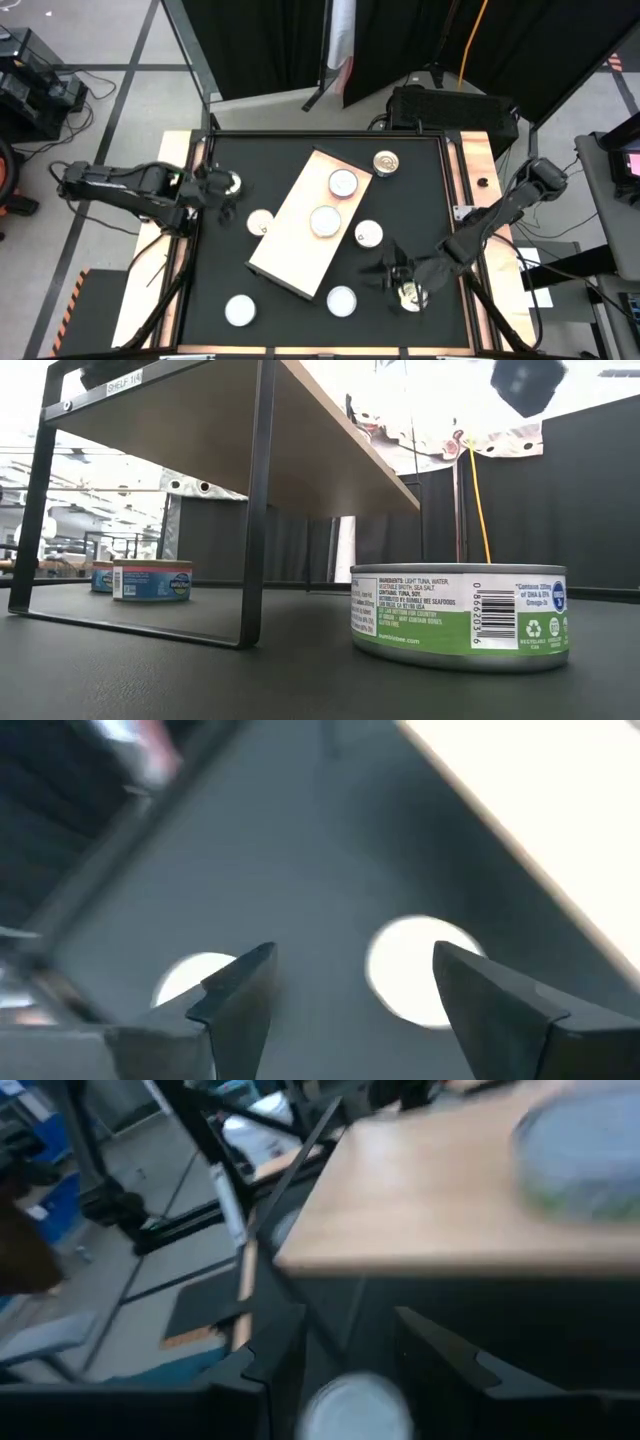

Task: Stack canned seafood by type on shelf
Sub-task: Put the blue tuna can on the shelf

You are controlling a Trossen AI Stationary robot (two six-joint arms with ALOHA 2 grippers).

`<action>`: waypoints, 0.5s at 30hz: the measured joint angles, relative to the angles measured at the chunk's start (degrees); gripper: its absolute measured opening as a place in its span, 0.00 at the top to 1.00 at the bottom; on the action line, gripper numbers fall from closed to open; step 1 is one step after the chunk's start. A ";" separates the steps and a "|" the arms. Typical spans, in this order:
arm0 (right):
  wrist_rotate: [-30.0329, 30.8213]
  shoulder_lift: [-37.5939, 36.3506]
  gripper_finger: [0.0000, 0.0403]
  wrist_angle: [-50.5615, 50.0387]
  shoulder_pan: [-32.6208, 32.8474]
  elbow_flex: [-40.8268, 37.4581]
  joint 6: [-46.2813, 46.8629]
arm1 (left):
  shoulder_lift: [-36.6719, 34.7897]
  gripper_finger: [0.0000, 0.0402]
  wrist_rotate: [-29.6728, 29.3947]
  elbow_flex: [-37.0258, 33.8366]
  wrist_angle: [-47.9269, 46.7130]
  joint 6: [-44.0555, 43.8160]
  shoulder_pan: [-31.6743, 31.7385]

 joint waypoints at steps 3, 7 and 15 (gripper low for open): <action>0.08 4.37 0.64 1.05 2.85 1.04 3.70 | -2.15 0.33 1.29 -3.58 3.36 -2.81 -6.00; -0.17 9.74 0.64 -1.70 5.01 5.20 6.21 | -4.20 0.33 -0.66 -7.15 6.60 -5.85 -12.79; -0.31 15.85 0.64 -26.64 5.23 20.29 6.79 | -4.49 0.33 -13.25 -7.97 7.62 -8.72 -17.39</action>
